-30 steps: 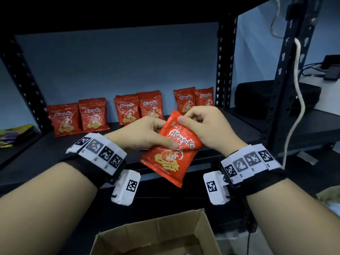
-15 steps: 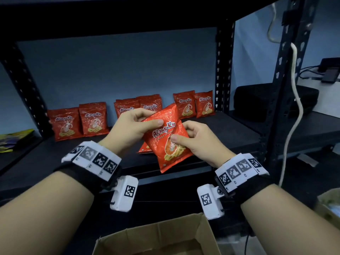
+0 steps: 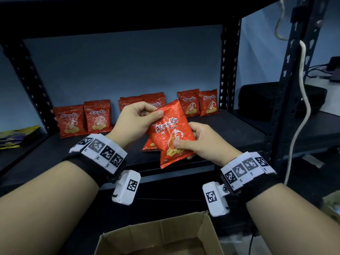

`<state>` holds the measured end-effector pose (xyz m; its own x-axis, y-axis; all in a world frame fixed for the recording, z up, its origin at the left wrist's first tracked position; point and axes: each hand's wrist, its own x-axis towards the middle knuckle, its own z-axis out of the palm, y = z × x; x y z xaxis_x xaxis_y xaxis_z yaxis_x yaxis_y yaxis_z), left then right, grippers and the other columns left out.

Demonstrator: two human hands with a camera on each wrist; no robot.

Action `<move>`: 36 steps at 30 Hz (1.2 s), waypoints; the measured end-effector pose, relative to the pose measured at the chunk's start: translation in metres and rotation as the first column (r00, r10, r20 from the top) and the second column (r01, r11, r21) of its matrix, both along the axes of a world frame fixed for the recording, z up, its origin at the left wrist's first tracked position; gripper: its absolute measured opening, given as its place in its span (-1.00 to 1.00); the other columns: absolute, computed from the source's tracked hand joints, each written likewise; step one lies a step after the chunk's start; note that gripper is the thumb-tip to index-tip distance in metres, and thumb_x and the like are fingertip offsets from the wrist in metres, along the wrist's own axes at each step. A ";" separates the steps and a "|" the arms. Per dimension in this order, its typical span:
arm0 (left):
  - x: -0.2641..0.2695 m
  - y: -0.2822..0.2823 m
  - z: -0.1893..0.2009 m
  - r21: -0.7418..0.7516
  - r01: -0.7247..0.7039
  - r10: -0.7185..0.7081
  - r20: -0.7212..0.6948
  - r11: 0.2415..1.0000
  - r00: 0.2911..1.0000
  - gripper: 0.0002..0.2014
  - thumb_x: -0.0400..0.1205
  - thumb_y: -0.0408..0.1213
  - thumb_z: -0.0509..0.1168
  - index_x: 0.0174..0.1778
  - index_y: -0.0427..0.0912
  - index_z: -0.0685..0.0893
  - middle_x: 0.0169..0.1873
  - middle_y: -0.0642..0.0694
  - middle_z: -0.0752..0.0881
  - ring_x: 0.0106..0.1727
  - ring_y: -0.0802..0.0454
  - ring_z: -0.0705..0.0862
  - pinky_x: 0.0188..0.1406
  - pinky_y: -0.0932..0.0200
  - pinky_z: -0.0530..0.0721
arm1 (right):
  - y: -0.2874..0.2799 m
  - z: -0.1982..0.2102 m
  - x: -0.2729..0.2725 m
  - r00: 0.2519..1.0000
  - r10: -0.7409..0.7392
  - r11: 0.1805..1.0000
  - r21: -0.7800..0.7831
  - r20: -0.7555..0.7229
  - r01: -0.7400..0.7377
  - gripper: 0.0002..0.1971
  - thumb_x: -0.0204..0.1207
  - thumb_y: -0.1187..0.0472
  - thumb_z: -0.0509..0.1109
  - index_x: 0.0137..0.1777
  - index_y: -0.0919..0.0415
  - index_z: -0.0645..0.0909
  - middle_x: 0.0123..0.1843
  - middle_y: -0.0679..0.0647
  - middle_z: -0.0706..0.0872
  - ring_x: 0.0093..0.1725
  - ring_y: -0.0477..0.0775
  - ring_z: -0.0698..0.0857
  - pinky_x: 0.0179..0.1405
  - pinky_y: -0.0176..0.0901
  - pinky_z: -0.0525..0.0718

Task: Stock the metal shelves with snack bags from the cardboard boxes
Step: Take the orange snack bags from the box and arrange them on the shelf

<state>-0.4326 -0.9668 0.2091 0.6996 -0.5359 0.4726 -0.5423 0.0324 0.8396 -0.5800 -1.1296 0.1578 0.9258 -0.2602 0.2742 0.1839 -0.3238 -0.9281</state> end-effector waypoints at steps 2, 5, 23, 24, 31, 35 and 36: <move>0.009 0.000 0.001 0.000 -0.042 0.042 -0.042 0.999 0.998 -0.84 0.66 -0.15 0.50 -0.10 -0.17 0.79 -0.33 0.01 0.81 -0.30 0.13 0.77 -0.26 0.23 0.78 | -0.006 -0.001 -0.001 0.998 -0.061 0.998 0.004 0.019 0.061 -0.61 0.52 0.15 0.65 0.28 0.19 0.63 0.10 0.06 0.88 0.04 0.08 0.89 -0.20 -0.01 0.86; 0.031 0.002 -0.008 0.094 -0.160 0.165 -0.049 0.983 0.985 -0.81 0.69 -0.13 0.46 -0.09 -0.19 0.74 -0.28 -0.03 0.81 -0.22 0.02 0.75 -0.17 0.12 0.75 | -0.018 -0.007 0.000 0.988 -0.145 0.989 0.024 0.051 0.144 -0.65 0.51 0.14 0.66 0.23 0.14 0.66 0.07 0.02 0.89 0.03 0.06 0.89 -0.14 -0.01 0.85; 0.074 -0.026 -0.046 0.788 -0.094 0.232 -0.064 0.609 0.971 0.11 -0.21 0.34 0.76 0.11 -0.34 0.65 0.08 -0.10 0.80 0.14 -0.11 0.76 0.26 -0.07 0.72 | -0.038 -0.036 0.017 0.942 -0.333 0.942 0.057 0.045 0.330 -0.63 0.42 0.15 0.71 0.19 0.03 0.71 0.02 -0.11 0.88 -0.01 -0.17 0.85 0.12 -0.12 0.77; 0.073 -0.026 -0.047 0.784 -0.082 0.244 -0.090 0.615 0.966 0.09 -0.19 0.28 0.80 0.12 -0.31 0.58 0.13 -0.09 0.78 0.19 -0.12 0.75 0.30 -0.08 0.70 | -0.039 -0.038 0.018 0.940 -0.337 0.941 0.058 0.043 0.335 -0.62 0.42 0.15 0.71 0.20 0.03 0.70 0.04 -0.10 0.88 0.00 -0.16 0.85 0.12 -0.12 0.77; 0.069 -0.025 -0.041 0.624 -0.031 0.197 -0.198 0.781 0.960 -0.54 0.35 -0.24 0.73 0.06 -0.16 0.68 -0.15 -0.06 0.86 -0.19 0.05 0.83 -0.17 0.16 0.76 | -0.047 -0.040 0.022 0.914 -0.406 0.902 0.165 0.015 0.398 -0.59 0.41 0.15 0.68 0.22 0.02 0.66 0.05 -0.08 0.87 -0.01 -0.13 0.86 0.12 -0.07 0.78; 0.072 -0.028 -0.029 0.611 0.070 0.110 -0.252 0.789 0.961 -0.36 0.19 -0.17 0.75 0.16 -0.22 0.72 -0.08 -0.15 0.89 -0.03 -0.13 0.88 0.13 -0.06 0.82 | -0.052 -0.027 0.023 0.913 -0.409 0.851 0.356 -0.011 0.385 -0.74 0.50 0.25 0.54 0.17 0.10 0.71 0.04 0.07 0.89 0.02 0.10 0.87 0.14 0.12 0.82; 0.074 -0.031 -0.027 0.593 0.081 0.101 -0.267 0.801 0.958 -0.32 0.16 -0.20 0.76 0.19 -0.26 0.72 -0.06 -0.18 0.89 0.01 -0.18 0.88 0.21 -0.16 0.81 | -0.055 -0.022 0.022 0.914 -0.405 0.834 0.402 -0.019 0.378 -0.79 0.54 0.27 0.50 0.17 0.13 0.71 0.02 0.10 0.89 -0.02 0.11 0.87 0.01 0.06 0.83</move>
<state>-0.3591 -0.9983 0.1824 0.7566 -0.6374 -0.1456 -0.2873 -0.5242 0.8017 -0.5585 -1.1847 0.1362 0.7075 -0.6949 0.1288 0.1820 0.0030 -0.9833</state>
